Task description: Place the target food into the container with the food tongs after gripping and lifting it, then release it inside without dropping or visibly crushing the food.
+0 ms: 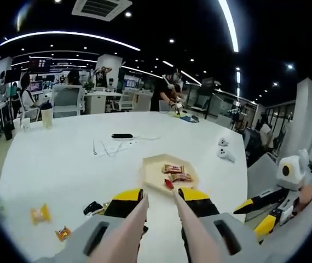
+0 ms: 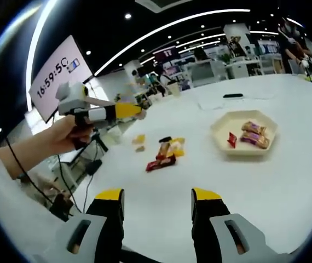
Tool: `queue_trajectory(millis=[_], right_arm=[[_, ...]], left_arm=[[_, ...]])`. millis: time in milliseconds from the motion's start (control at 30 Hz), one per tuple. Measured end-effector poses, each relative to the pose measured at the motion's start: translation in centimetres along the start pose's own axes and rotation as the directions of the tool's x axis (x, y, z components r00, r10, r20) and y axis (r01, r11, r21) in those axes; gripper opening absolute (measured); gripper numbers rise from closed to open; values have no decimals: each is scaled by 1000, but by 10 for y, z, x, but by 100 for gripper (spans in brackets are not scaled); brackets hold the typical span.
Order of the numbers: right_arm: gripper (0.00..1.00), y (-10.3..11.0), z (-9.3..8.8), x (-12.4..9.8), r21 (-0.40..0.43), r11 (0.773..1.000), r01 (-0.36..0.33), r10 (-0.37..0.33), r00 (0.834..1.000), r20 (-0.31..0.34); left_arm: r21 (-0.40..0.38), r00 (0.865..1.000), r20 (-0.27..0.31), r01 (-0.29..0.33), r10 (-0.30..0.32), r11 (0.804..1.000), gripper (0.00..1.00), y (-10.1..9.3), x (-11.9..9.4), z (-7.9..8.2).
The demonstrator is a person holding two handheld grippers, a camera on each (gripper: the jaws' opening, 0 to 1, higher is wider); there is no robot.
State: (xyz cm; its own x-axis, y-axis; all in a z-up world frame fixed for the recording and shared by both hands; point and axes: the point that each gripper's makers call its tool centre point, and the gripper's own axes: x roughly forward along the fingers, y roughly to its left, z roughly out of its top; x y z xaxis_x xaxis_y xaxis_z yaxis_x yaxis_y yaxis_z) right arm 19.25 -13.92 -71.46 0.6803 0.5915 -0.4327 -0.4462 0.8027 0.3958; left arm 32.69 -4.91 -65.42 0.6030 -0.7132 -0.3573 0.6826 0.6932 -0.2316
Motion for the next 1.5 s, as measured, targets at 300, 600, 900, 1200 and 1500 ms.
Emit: queue_trajectory(millis=[300, 600, 900, 1200, 1500], right_arm=[[49, 0, 0, 2, -4, 1000, -6, 6, 1000, -6], [49, -5, 0, 5, 9, 1000, 1, -1, 1000, -8], [49, -11, 1, 9, 19, 1000, 3, -3, 1000, -13], [49, -14, 2, 12, 26, 1000, 6, -6, 1000, -19], [49, -17, 2, 13, 31, 999, 18, -17, 1000, -24]], left_arm=[[21, 1000, -11, -7, 7, 1000, 24, 7, -3, -6], [19, 999, -36, -17, 17, 1000, 24, 14, -5, -18], [46, 997, -70, -12, 15, 999, 25, 20, -4, -33], [84, 994, -106, 15, -7, 996, 25, 22, 2, -44], [134, 991, -132, 27, -9, 991, 25, 27, 4, -49]])
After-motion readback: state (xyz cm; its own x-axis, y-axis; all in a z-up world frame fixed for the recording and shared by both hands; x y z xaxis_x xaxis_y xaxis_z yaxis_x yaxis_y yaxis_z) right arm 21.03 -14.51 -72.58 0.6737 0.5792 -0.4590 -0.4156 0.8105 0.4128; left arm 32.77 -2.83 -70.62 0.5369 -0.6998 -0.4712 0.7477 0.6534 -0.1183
